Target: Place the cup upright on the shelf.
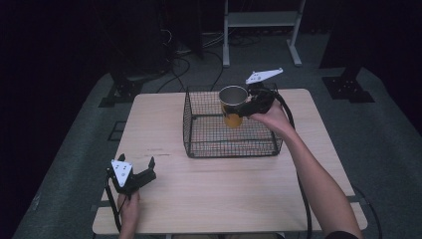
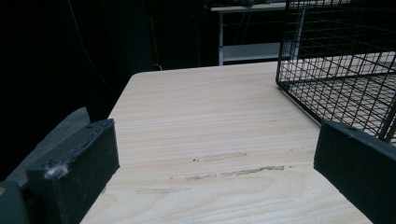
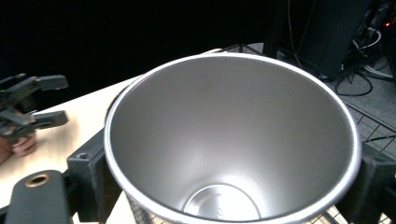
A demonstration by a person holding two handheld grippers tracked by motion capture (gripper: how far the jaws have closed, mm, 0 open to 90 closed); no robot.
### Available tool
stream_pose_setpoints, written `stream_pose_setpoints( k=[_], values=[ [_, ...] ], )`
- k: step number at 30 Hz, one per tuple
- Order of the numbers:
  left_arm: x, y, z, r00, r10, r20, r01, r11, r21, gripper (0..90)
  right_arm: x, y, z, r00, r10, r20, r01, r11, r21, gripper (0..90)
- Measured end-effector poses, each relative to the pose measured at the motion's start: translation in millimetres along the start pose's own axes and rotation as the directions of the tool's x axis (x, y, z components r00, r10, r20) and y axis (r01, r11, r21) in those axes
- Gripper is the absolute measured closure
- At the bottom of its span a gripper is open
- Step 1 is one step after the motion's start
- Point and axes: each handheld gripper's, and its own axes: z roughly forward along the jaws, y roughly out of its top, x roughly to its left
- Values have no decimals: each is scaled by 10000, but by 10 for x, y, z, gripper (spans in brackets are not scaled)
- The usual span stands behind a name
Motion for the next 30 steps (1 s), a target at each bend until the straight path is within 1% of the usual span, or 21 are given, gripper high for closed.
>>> stream_pose_setpoints(
  k=[4,6,9,10,12,13,16,17,18,19,21,23,28,30],
  values=[
    [1,-1,-3,10000,19,5,-19,10000,2,0,-84,-53,120,9998,184,16,-184,9998,67,118],
    [2,-1,-3,10000,16,11,-16,10000,-8,0,-97,-66,142,9999,160,23,-160,9998,107,118],
    [2,-2,-3,10000,14,12,-14,10000,-31,0,-188,-149,271,9995,290,-150,-284,9989,375,118],
    [2,-2,-3,10000,14,12,-14,10000,-31,0,-188,-149,271,9995,290,-150,-284,9989,375,118],
    [2,-2,-4,10000,12,22,-12,10000,-30,0,-219,-187,327,9995,273,-156,-264,9982,535,118],
    [3,-2,-5,10000,8,25,-8,10000,-46,0,-252,-227,383,9987,388,-323,-364,9968,708,118],
    [5,-3,-7,10000,-5,24,5,10000,-55,0,-276,-264,434,9988,295,-380,-261,9959,867,118],
    [7,-3,-7,10000,-14,27,14,10000,-50,0,-301,-299,478,9974,487,-534,-431,9940,1009,119],
    [9,-3,-7,10000,-18,28,18,10000,-47,0,-301,-299,478,9974,487,-534,-431,9940,1009,119],
    [9,-3,-8,10000,-32,27,32,10000,-51,0,-332,-333,521,9964,568,-626,-493,9921,1154,118],
    [9,-3,-8,10000,-35,28,35,10000,-56,0,-338,-344,537,9967,550,-589,-477,9917,1193,118],
    [10,-4,-10,10000,-39,31,39,10000,-61,0,-372,-390,599,9949,697,-726,-593,9889,1365,118],
    [10,-4,-11,10000,-55,33,55,10000,-72,0,-410,-432,662,9935,799,-816,-670,9864,1499,118],
    [11,-5,-11,10000,-55,42,55,10000,-77,0,-429,-455,685,9947,733,-716,-616,9862,1539,118]
  ],
)
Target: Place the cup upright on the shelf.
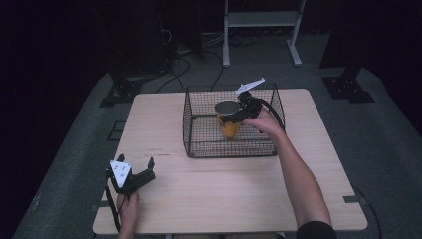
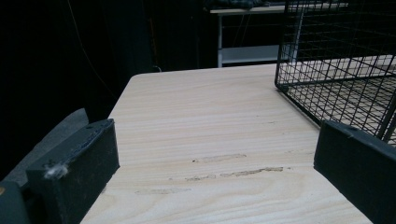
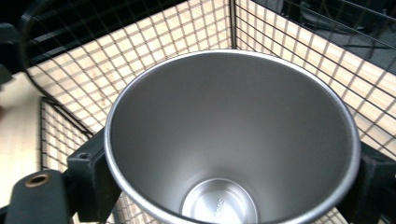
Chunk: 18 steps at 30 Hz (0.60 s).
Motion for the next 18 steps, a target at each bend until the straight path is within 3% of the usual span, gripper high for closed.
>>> stream_pose_setpoints(
  k=[18],
  values=[
    [0,-1,0,10000,1,22,-1,10000,-17,0,-66,-83,139,9998,-148,123,140,9980,611,117]
  ],
)
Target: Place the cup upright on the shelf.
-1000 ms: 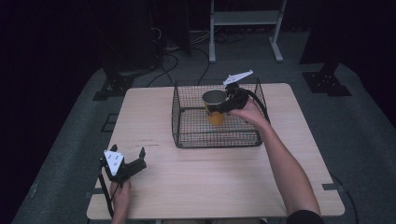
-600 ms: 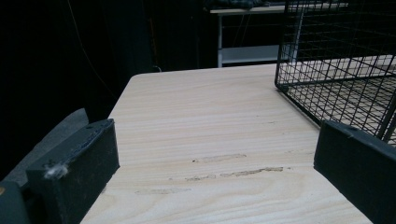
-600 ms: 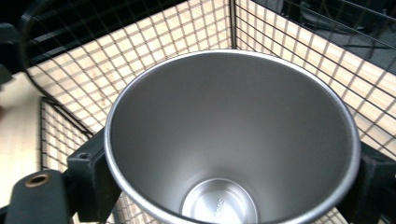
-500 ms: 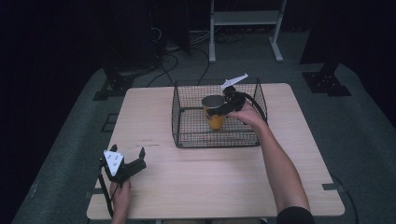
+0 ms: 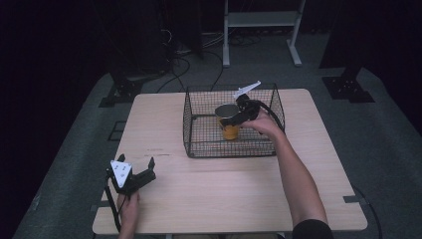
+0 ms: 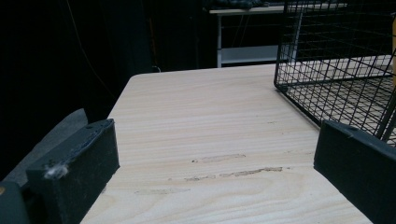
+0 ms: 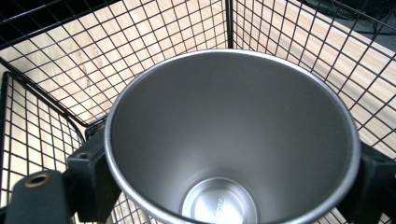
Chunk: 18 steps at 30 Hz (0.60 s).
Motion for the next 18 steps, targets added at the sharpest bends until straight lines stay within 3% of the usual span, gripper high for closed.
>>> stream_pose_setpoints(
  k=[7,18],
  values=[
    [-2,0,0,10000,7,-3,-7,10000,1,0,-1,-12,23,9996,-165,248,162,9998,92,115],
    [-1,-1,-1,10000,5,7,-5,10000,-13,0,14,-15,38,9992,-302,278,301,9995,30,114]
  ],
)
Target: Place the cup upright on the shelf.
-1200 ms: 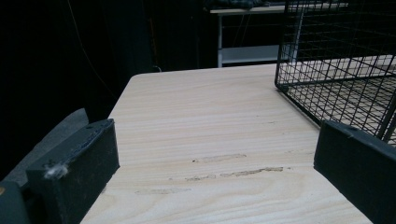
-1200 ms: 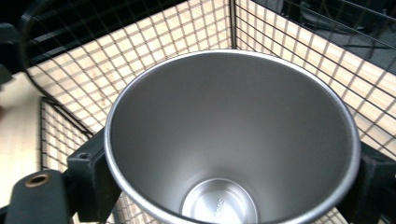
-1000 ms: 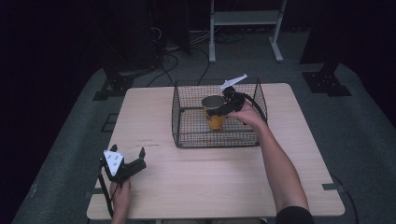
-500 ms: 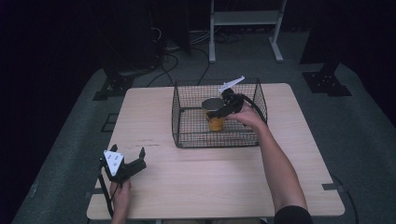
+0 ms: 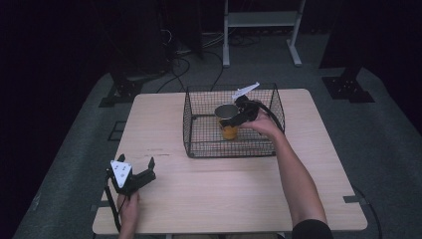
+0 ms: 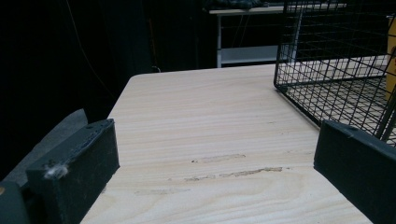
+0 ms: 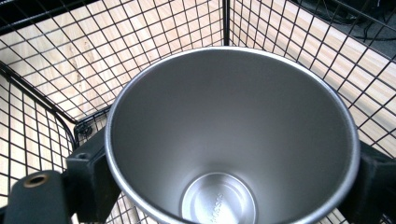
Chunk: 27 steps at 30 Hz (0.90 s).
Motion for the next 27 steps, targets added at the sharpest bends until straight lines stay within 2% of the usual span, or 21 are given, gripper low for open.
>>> stream_pose_setpoints(
  k=[7,27],
  values=[
    [2,0,0,10000,-19,4,19,10000,-4,0,10,-2,-14,9997,-187,161,187,9998,5,108],
    [0,0,0,10000,-11,8,12,10000,-20,0,70,18,-26,9986,-484,230,483,9988,78,51]
  ],
)
